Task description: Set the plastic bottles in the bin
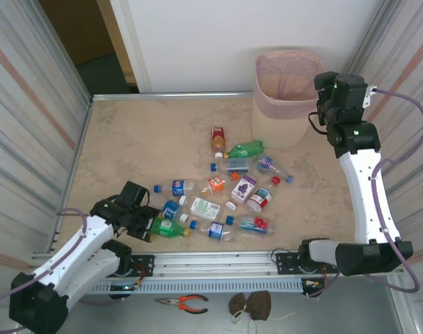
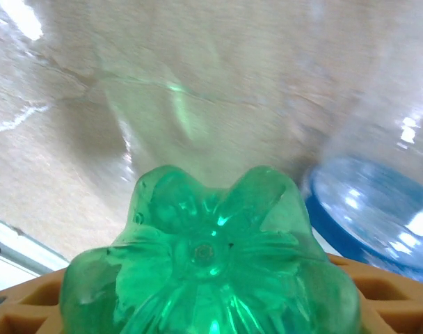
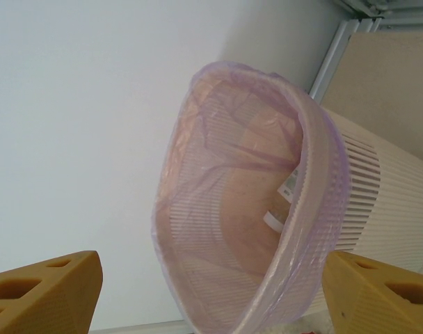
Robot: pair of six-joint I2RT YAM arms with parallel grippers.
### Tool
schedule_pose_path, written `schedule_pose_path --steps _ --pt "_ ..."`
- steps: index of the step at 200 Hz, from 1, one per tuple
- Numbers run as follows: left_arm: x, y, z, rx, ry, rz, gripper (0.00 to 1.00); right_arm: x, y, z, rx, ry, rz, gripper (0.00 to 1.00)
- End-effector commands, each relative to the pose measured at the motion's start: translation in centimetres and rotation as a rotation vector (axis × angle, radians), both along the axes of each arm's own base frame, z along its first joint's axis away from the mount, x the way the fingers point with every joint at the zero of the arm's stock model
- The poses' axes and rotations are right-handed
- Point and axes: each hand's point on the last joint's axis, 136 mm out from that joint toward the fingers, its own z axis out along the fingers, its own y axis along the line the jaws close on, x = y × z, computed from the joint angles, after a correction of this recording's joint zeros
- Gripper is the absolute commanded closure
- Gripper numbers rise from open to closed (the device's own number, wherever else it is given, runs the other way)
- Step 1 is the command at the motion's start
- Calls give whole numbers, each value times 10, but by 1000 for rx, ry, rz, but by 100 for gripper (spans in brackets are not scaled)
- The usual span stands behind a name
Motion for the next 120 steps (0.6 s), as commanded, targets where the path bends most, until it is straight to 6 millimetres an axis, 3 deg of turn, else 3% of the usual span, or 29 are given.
schedule_pose_path --steps 1,33,55,80,120 --pt "3 10 24 47 -79 -35 48 -13 -1 14 -41 -28 2 19" --pt "26 10 58 68 -274 -112 51 -12 13 28 -105 -92 106 20" --pt "52 2 89 72 -468 -201 49 -10 37 40 -171 -178 262 20" --pt "83 -17 133 69 -742 -365 48 -14 67 46 -245 -268 442 22" --pt "108 -53 205 47 -1130 -656 50 -35 119 47 -349 -421 743 23"
